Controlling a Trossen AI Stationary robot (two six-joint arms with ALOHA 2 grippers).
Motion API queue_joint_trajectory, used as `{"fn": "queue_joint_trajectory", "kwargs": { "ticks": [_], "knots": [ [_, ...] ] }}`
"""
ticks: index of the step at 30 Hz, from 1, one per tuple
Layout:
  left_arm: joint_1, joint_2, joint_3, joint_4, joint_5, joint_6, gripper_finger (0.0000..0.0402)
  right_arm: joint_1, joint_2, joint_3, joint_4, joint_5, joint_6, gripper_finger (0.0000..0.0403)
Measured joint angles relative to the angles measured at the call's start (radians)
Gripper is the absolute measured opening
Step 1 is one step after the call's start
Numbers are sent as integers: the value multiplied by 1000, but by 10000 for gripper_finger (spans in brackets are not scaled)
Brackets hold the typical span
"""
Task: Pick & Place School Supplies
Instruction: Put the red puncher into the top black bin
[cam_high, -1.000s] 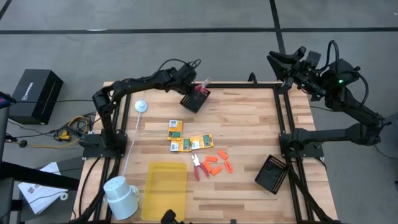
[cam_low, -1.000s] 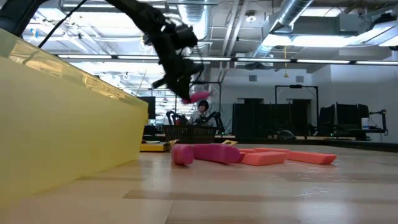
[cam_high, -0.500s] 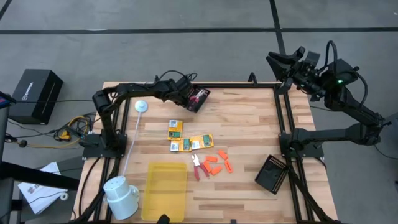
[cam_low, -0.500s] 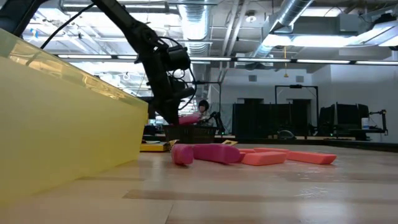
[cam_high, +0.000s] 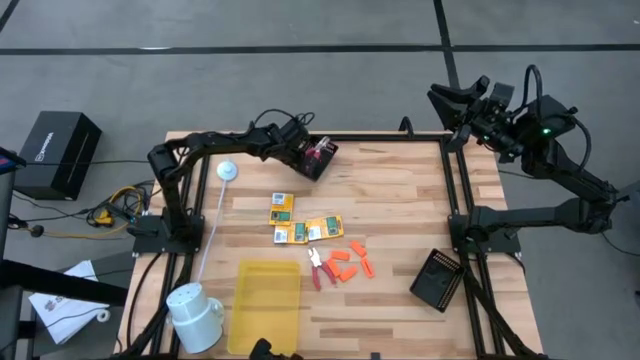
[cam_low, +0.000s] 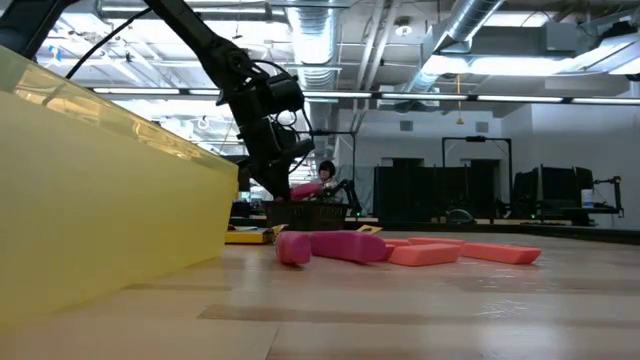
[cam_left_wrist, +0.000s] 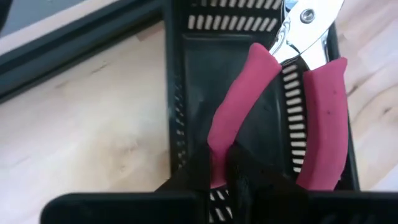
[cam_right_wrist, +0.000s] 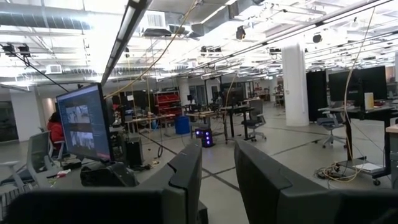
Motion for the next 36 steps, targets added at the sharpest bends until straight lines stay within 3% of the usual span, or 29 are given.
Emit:
{"fn": "queue_joint_trajectory", "kwargs": {
  "ticks": [8, 23, 36],
  "knots": [
    [10, 0, 0, 17, 4, 0, 25, 0, 0, 0, 0, 0, 9, 88],
    [5, 0, 0, 65, 66, -4, 111, 0, 0, 0, 0, 0, 6, 88],
    [-45, -1, 0, 83, 46, 5, 125, 0, 0, 0, 0, 0, 8, 88]
  ]
}}
